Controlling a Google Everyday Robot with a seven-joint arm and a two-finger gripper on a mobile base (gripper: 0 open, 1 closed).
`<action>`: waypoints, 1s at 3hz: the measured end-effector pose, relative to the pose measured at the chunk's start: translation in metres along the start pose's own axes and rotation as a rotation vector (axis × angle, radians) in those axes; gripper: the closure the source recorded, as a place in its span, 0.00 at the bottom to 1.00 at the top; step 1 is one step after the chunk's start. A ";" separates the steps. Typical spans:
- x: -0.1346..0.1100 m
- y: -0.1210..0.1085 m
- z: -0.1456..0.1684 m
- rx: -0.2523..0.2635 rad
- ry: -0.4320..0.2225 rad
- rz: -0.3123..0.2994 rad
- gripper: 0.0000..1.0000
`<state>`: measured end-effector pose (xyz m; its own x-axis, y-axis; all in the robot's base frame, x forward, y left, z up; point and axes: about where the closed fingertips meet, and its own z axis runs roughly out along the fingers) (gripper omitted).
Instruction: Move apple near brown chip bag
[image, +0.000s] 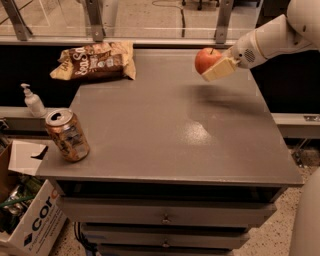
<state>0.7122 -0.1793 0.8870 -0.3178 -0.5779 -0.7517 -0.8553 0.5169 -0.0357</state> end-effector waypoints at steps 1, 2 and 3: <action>-0.031 0.019 0.024 0.002 0.018 -0.105 1.00; -0.047 0.033 0.056 0.027 0.062 -0.177 1.00; -0.047 0.033 0.056 0.027 0.062 -0.177 1.00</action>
Offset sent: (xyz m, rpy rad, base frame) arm 0.0144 0.1181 -0.0017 -0.2104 -0.1507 0.1124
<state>0.7219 -0.0997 0.8840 -0.1887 -0.6985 -0.6903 -0.8892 0.4198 -0.1817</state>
